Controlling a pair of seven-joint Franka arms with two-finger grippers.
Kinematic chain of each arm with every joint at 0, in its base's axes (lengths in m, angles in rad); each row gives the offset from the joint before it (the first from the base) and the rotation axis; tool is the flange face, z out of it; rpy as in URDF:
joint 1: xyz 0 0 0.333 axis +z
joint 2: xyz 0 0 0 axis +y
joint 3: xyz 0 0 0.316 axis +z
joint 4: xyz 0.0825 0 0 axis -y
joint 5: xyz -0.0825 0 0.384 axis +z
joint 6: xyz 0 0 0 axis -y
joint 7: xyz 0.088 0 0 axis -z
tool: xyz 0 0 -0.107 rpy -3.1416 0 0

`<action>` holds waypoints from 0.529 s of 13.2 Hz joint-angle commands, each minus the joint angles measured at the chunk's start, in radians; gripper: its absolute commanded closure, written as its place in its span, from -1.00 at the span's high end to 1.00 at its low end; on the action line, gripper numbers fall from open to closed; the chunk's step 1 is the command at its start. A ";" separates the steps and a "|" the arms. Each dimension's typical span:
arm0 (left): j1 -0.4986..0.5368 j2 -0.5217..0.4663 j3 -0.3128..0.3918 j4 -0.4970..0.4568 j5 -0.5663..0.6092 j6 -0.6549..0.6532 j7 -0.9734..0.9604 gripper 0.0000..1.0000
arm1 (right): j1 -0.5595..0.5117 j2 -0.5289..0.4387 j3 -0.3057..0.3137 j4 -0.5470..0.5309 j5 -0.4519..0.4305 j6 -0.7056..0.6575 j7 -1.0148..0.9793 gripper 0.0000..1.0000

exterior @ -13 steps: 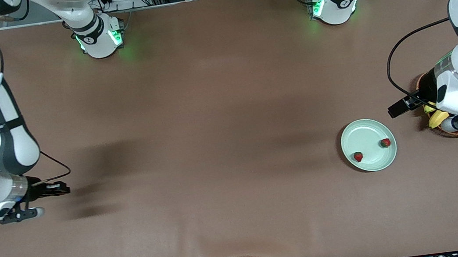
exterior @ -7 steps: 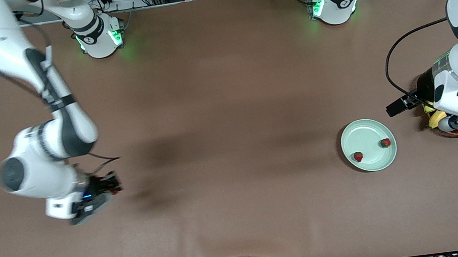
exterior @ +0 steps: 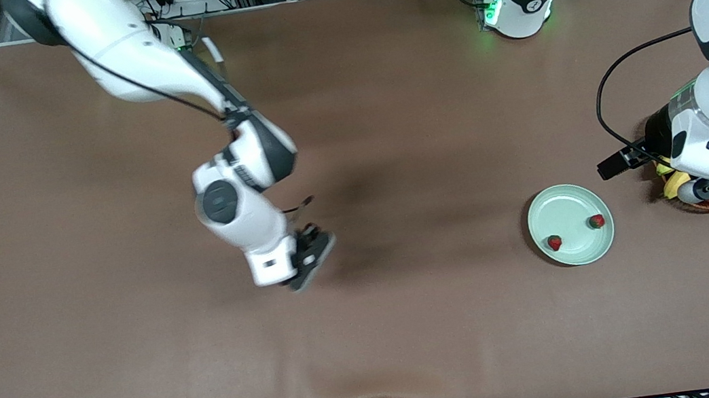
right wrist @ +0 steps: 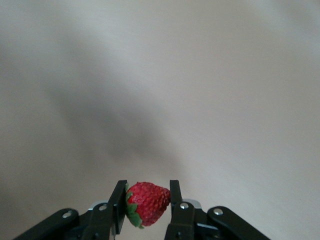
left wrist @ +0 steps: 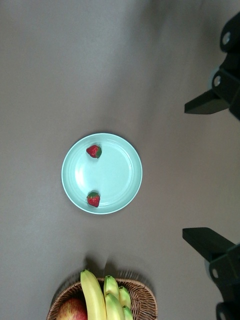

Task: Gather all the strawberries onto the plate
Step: 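Carry the third strawberry with the right gripper toward the table middle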

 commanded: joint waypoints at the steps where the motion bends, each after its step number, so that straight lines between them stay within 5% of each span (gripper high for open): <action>1: 0.000 -0.010 -0.001 -0.003 0.012 -0.015 0.012 1.00 | 0.084 0.092 -0.010 0.134 -0.003 0.001 -0.017 -1.00; 7: -0.007 -0.008 -0.004 -0.007 -0.004 -0.029 0.002 1.00 | 0.176 0.230 -0.012 0.233 -0.003 0.083 -0.014 -1.00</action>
